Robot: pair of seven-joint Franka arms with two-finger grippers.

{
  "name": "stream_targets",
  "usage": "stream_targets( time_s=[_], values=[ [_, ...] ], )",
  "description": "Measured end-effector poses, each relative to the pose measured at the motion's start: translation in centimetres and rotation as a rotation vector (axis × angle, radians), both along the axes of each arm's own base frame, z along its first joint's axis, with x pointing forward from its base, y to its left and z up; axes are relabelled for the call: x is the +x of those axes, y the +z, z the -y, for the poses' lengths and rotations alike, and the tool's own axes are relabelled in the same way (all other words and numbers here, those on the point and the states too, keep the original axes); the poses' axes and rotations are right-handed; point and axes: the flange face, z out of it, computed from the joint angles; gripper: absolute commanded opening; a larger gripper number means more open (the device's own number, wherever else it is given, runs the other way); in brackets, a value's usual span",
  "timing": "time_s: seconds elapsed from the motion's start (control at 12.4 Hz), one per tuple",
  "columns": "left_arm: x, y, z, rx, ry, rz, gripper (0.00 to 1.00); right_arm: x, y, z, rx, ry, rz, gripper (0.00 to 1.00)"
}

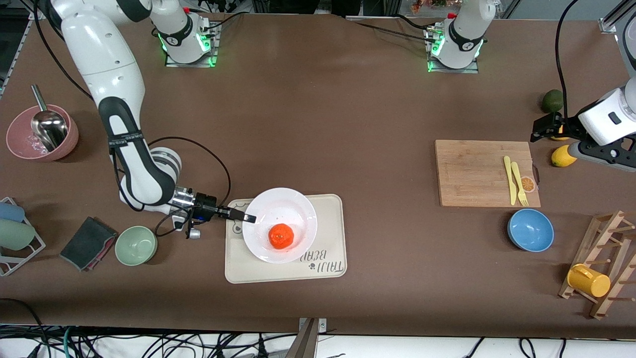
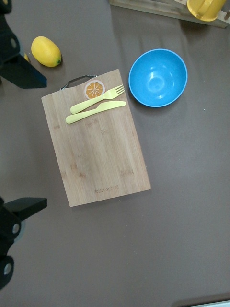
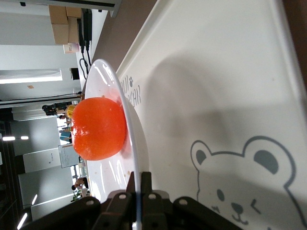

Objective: Place orange and plate with both arms
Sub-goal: 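Open the right gripper and release the plate rim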

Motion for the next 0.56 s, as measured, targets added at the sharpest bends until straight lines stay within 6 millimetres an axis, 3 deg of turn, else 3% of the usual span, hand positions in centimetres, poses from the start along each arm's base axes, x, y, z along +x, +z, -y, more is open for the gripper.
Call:
stream_targets(
  time_s=[0.4, 0.56],
  values=[
    [0.0, 0.0, 0.0, 0.000, 0.000, 0.000, 1.00, 0.0, -2.2, 0.1, -0.017, 0.020, 0.009, 0.00],
    [0.0, 0.0, 0.0, 0.000, 0.000, 0.000, 1.00, 0.0, -2.3, 0.1, -0.017, 0.022, 0.012, 0.21]
  ],
)
